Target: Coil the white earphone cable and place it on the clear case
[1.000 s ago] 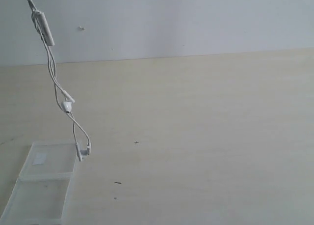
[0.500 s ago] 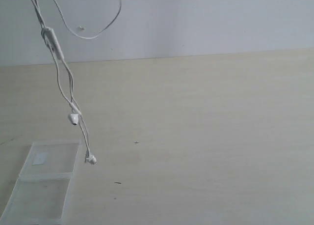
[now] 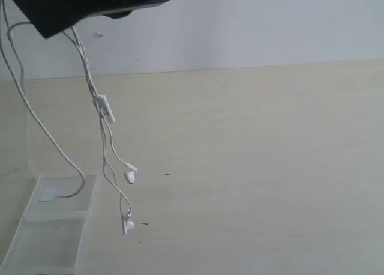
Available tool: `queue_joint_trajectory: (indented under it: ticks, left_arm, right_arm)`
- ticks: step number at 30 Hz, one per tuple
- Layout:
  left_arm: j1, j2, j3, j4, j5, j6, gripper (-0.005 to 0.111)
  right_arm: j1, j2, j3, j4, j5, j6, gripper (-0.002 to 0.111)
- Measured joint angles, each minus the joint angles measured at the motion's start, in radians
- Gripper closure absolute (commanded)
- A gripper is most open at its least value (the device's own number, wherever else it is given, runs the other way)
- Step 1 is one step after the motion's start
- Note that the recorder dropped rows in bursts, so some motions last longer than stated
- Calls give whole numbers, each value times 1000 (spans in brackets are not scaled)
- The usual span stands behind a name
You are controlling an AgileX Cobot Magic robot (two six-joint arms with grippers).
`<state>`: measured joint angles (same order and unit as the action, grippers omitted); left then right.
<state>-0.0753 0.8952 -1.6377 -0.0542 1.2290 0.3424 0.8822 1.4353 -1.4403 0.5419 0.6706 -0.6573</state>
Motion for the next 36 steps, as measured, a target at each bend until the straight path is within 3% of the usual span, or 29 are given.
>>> queue_joint_trajectory:
  ticks: [9, 18, 28, 36]
  left_arm:
    - [0, 0, 136, -260, 0, 203, 42]
    - [0, 0, 261, -396, -4, 415, 42]
    - [0, 0, 312, -491, -35, 592, 42]
    - [0, 0, 388, -496, -130, 663, 21]
  right_arm:
    - [0, -1, 0, -18, 60, -2, 108]
    - [0, -12, -41, -21, 84, -11, 108]
    - [0, -14, -49, -21, 119, -41, 108]
    - [0, -25, -49, -6, 128, -65, 108]
